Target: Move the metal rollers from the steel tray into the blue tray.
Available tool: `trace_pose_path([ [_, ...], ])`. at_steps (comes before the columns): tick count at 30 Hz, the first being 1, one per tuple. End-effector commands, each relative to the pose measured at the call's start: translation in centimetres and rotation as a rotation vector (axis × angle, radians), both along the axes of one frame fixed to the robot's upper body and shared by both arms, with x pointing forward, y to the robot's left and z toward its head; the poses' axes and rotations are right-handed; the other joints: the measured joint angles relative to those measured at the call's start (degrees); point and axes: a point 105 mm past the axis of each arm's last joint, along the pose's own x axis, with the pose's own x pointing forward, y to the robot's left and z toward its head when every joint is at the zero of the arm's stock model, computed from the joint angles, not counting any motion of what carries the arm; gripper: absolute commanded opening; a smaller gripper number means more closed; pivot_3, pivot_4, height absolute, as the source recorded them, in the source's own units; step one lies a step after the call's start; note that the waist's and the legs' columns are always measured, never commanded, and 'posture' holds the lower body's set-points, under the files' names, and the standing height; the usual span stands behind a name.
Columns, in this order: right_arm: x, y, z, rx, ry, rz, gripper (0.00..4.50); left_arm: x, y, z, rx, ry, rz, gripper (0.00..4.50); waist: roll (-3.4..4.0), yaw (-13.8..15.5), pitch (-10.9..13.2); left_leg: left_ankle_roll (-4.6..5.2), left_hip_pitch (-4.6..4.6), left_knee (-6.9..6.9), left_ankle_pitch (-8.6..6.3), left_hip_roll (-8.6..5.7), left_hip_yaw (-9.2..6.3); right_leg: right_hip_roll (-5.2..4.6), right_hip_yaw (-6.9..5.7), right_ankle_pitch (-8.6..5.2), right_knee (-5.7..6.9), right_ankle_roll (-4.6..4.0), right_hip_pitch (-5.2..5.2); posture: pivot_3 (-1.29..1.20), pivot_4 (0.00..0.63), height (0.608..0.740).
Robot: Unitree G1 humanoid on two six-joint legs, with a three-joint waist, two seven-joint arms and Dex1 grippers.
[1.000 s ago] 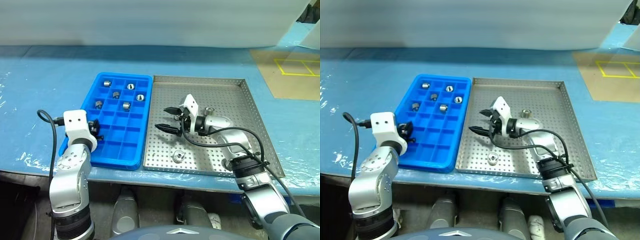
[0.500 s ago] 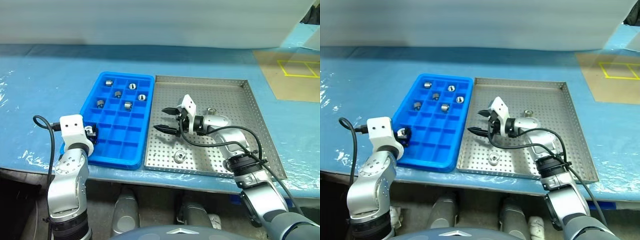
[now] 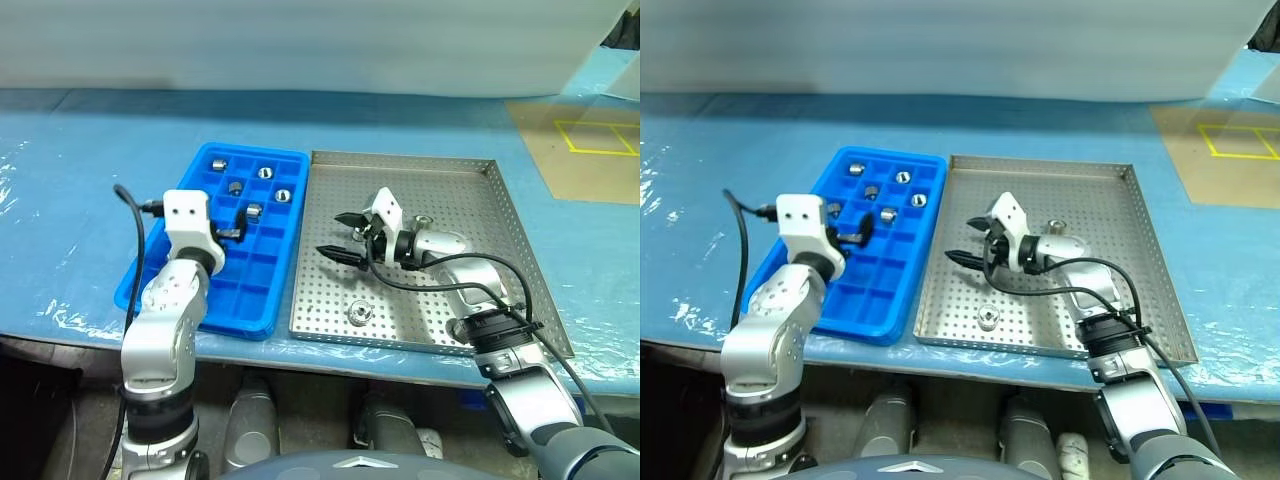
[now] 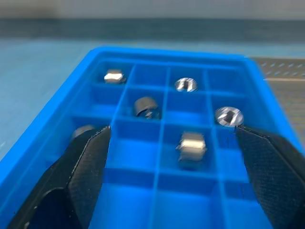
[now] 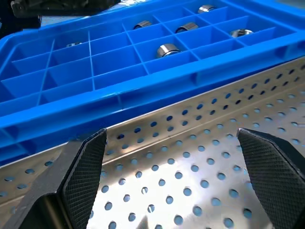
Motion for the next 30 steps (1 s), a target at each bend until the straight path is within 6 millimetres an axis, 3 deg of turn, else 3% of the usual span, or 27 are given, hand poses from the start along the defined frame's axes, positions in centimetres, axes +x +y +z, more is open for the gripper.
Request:
trace_pose_path([
  [1,0.0,-0.9,2.0,0.037,-0.065,-0.032,4.50,1.0,-2.4,1.8,-0.008,-0.070,-0.148,4.36,0.00,0.0,0.0,0.02,0.00,0.00,0.01,-0.01,0.00,0.00,0.00,0.00,0.01,0.00,0.00,0.09,0.150,0.740],
  [11,-0.9,-3.8,2.2,0.029,-0.068,-0.156,4.50,3.1,-8.7,0.6,0.071,-0.003,-0.582,4.36,0.01,-1.5,0.0,-0.06,0.02,0.01,0.20,-0.04,0.05,0.00,0.07,0.02,0.03,0.01,0.00,-0.06,0.150,0.740],
  [17,-1.8,-4.9,1.9,0.023,-0.052,-0.211,4.50,3.4,-11.3,1.3,0.059,-0.012,-0.759,4.36,0.01,-3.2,0.0,-0.10,0.12,0.01,0.22,-0.04,0.09,0.01,0.13,0.02,0.10,0.01,0.02,-0.14,0.150,0.740],
  [20,-2.2,-5.3,1.7,0.020,-0.045,-0.234,4.50,3.5,-12.2,1.3,0.079,-0.001,-0.827,4.36,0.02,-3.9,0.0,-0.09,0.14,0.01,0.22,-0.05,0.11,0.01,0.17,0.02,0.09,0.01,0.02,-0.17,0.150,0.740],
  [25,-2.8,-5.8,1.5,0.013,-0.035,-0.260,4.50,4.4,-12.1,-0.9,0.233,0.111,-0.862,4.36,0.05,-5.0,0.0,-0.07,0.23,0.01,0.22,-0.05,0.13,0.02,0.19,0.02,0.11,0.01,0.08,-0.20,0.150,0.740],
  [30,-3.2,-6.0,1.4,0.014,-0.029,-0.274,4.50,5.3,-12.1,-1.7,0.312,0.157,-0.869,4.36,0.06,-5.2,0.0,-0.07,0.26,0.01,0.22,-0.06,0.15,0.02,0.22,0.03,0.11,0.01,0.11,-0.21,0.150,0.740],
])
